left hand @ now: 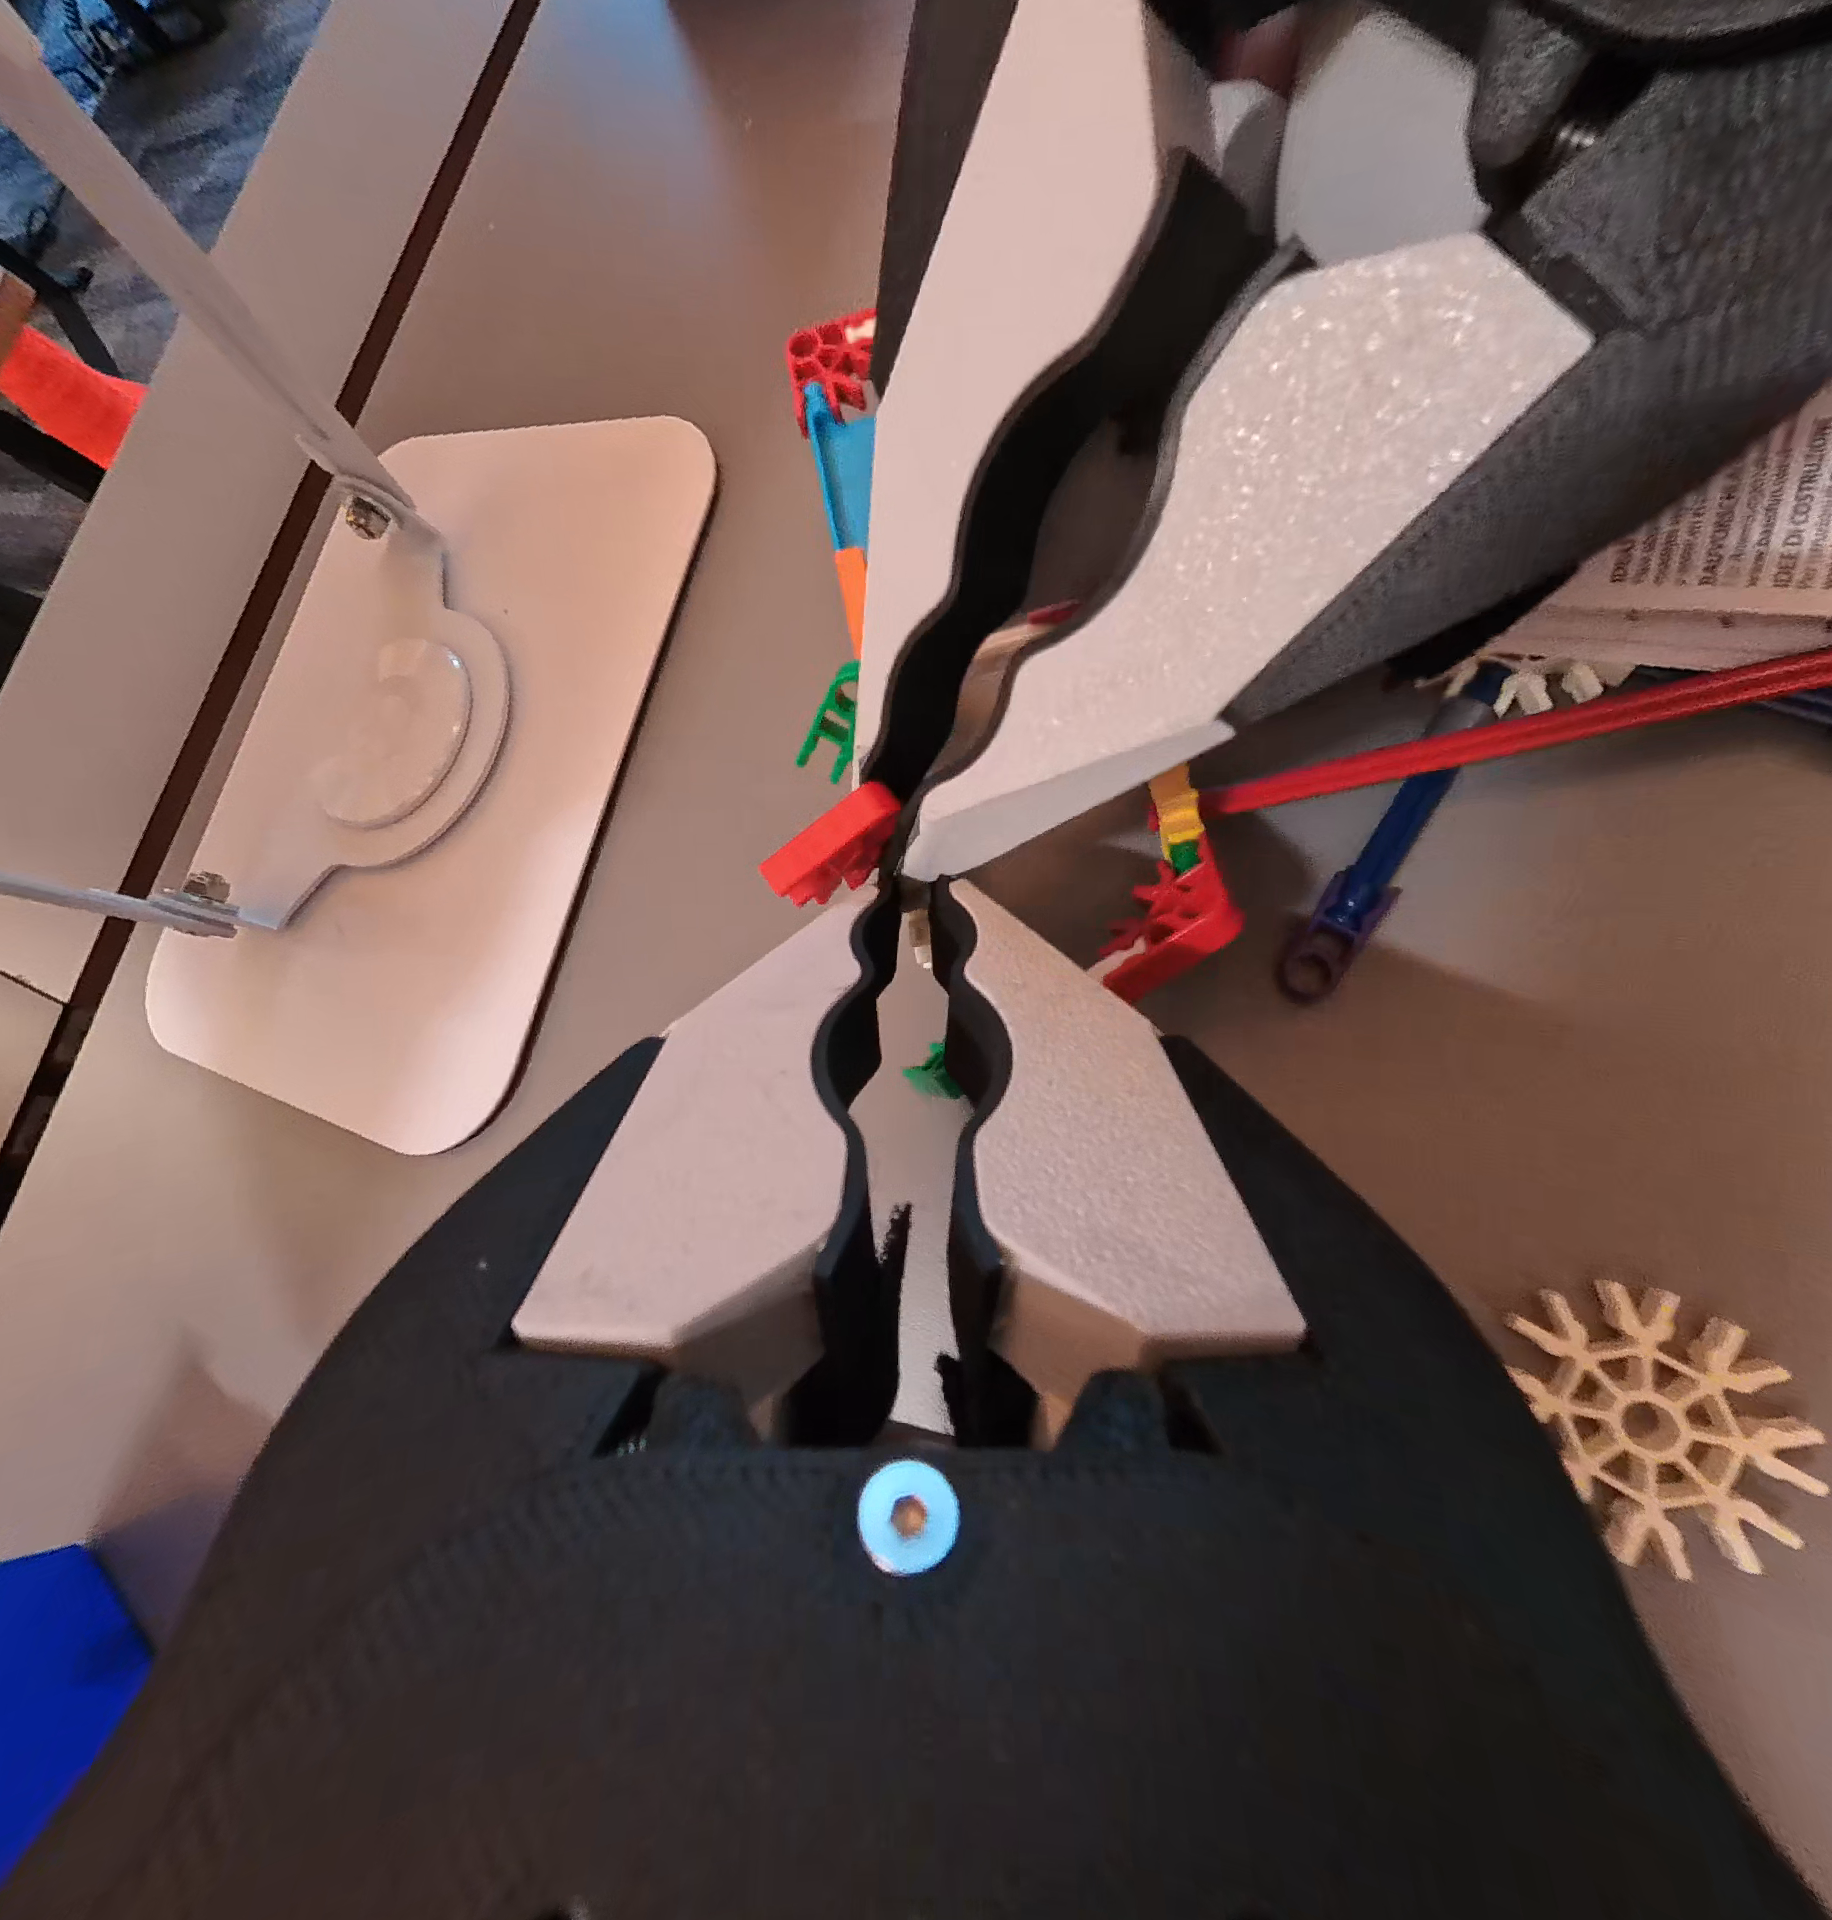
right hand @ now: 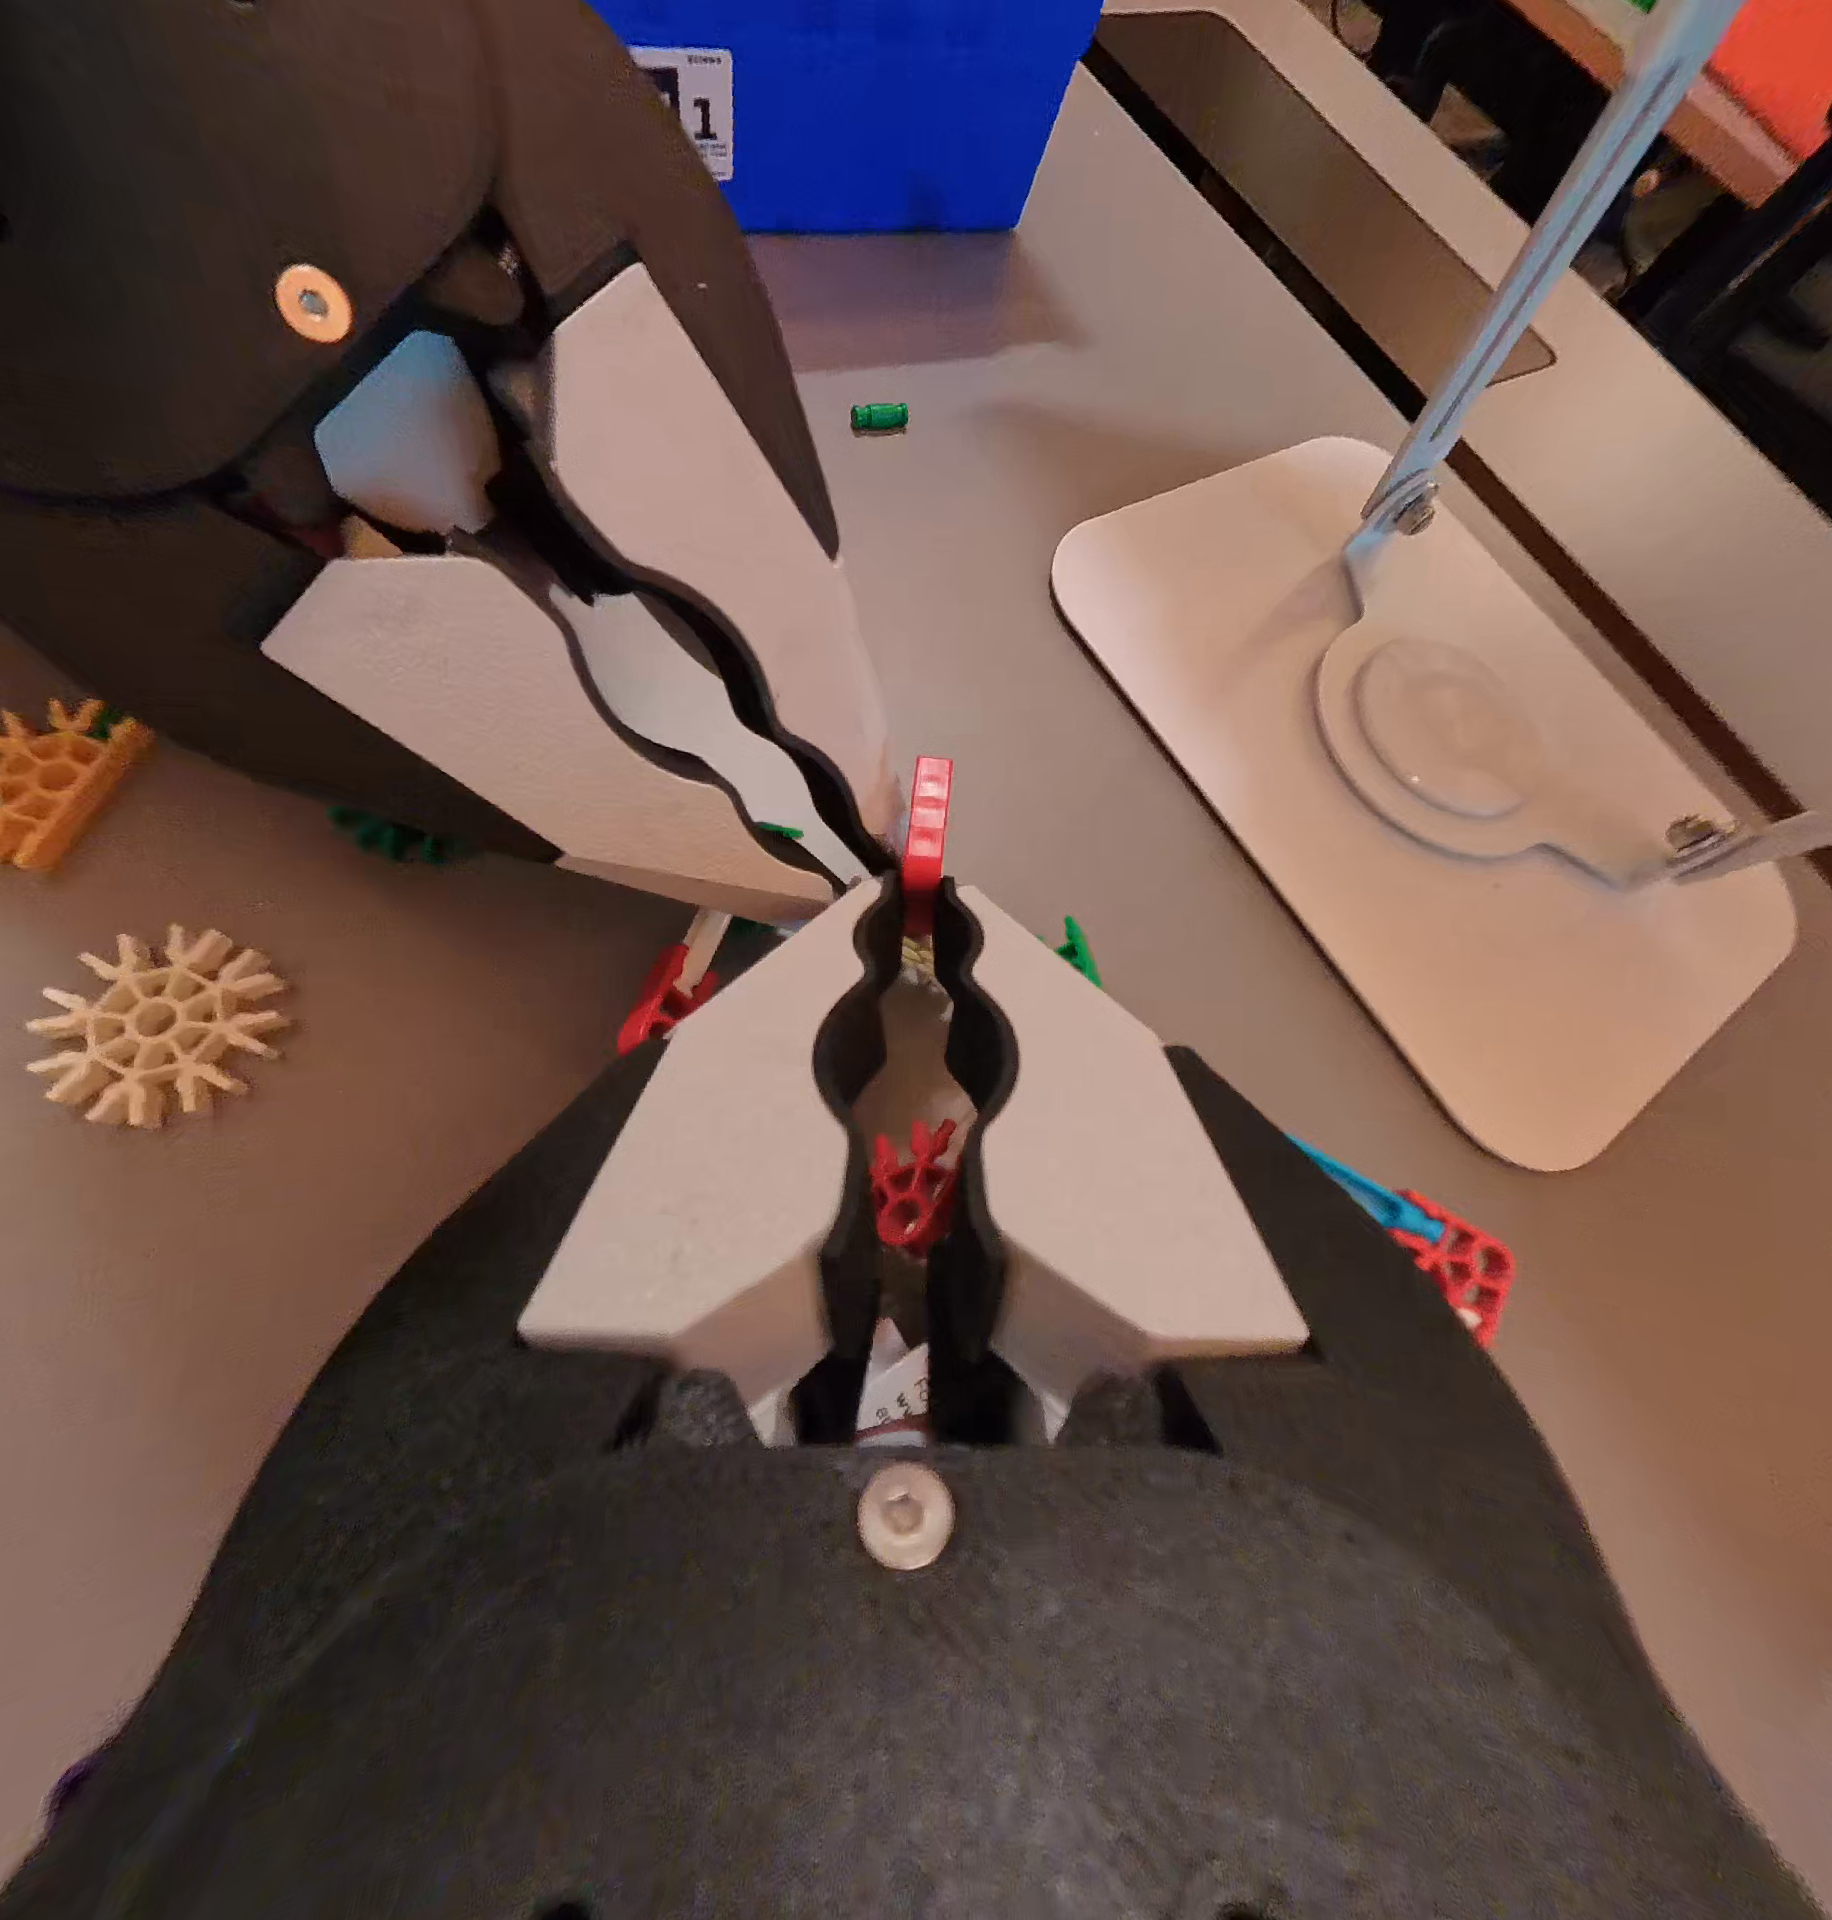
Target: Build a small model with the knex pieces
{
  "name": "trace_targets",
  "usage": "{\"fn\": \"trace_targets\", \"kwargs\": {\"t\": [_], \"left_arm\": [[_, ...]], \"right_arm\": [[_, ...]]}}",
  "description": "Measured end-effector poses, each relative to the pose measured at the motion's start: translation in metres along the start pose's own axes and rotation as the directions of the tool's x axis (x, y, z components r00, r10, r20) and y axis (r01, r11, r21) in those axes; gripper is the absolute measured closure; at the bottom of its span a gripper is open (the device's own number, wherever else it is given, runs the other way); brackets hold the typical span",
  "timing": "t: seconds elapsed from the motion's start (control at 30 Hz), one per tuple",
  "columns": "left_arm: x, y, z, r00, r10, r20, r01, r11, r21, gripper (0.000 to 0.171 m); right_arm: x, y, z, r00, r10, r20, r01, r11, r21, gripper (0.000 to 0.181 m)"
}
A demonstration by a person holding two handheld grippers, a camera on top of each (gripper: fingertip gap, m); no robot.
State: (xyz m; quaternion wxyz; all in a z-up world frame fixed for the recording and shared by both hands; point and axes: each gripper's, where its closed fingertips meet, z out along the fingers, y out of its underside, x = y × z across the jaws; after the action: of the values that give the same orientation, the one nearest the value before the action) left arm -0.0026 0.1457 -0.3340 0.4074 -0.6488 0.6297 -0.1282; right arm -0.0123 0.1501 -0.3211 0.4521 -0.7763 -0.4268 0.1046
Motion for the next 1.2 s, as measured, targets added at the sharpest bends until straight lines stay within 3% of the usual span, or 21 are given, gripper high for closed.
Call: {"fn": "trace_targets", "kwargs": {"t": [0.07, 0.2, 0.27, 0.33, 0.47, 0.53, 0.7, 0.97, 1.1, 1.2], "left_arm": [[-0.001, 0.0, 0.0, 1.0, 0.009, 0.007, -0.009, 1.0, 0.001, 0.17], [-0.002, -0.001, 0.001, 1.0, -0.001, 0.001, 0.001, 1.0, 0.009, 0.168], [-0.002, -0.004, 0.0, 1.0, -0.007, -0.002, 0.007, 1.0, 0.029, 0.167], [-0.004, -0.004, -0.003, 1.0, 0.009, 0.004, -0.009, 1.0, 0.026, 0.165], [-0.008, -0.002, -0.008, 1.0, 0.001, 0.01, -0.002, 1.0, 0.018, 0.164], [-0.009, -0.003, -0.01, 1.0, -0.004, 0.006, 0.004, 1.0, 0.02, 0.164], [0.002, 0.008, -0.001, 0.999, -0.004, -0.043, 0.002, 0.999, -0.047, 0.164], [0.005, 0.004, 0.002, 0.999, -0.02, -0.027, 0.019, 0.999, -0.038, 0.167], [0.002, 0.004, -0.002, 1.0, -0.004, -0.02, 0.003, 0.999, -0.036, 0.166], [-0.003, -0.001, -0.005, 1.0, -0.018, -0.001, 0.018, 1.0, -0.002, 0.155]], "right_arm": [[0.001, 0.0, 0.0, 1.0, 0.006, 0.018, -0.006, 1.0, 0.0, 0.178], [0.002, 0.0, -0.001, 0.979, 0.156, 0.135, -0.16, 0.987, 0.02, 0.177], [0.007, -0.011, -0.011, 0.977, 0.152, 0.151, -0.164, 0.984, 0.068, 0.171], [0.013, -0.019, -0.02, 0.973, 0.165, 0.161, -0.182, 0.978, 0.098, 0.177], [0.014, -0.011, -0.021, 0.947, 0.224, 0.232, -0.245, 0.967, 0.064, 0.171], [0.011, -0.007, -0.016, 0.957, 0.198, 0.212, -0.211, 0.977, 0.041, 0.167], [0.006, -0.007, -0.006, 0.978, 0.145, 0.151, -0.149, 0.989, 0.016, 0.177], [0.008, -0.006, -0.007, 0.96, 0.275, 0.043, -0.276, 0.961, 0.011, 0.178], [0.007, -0.009, -0.01, 0.951, 0.296, 0.086, -0.301, 0.952, 0.054, 0.178], [0.005, -0.012, -0.013, 0.943, 0.297, 0.148, -0.309, 0.949, 0.061, 0.165]]}}
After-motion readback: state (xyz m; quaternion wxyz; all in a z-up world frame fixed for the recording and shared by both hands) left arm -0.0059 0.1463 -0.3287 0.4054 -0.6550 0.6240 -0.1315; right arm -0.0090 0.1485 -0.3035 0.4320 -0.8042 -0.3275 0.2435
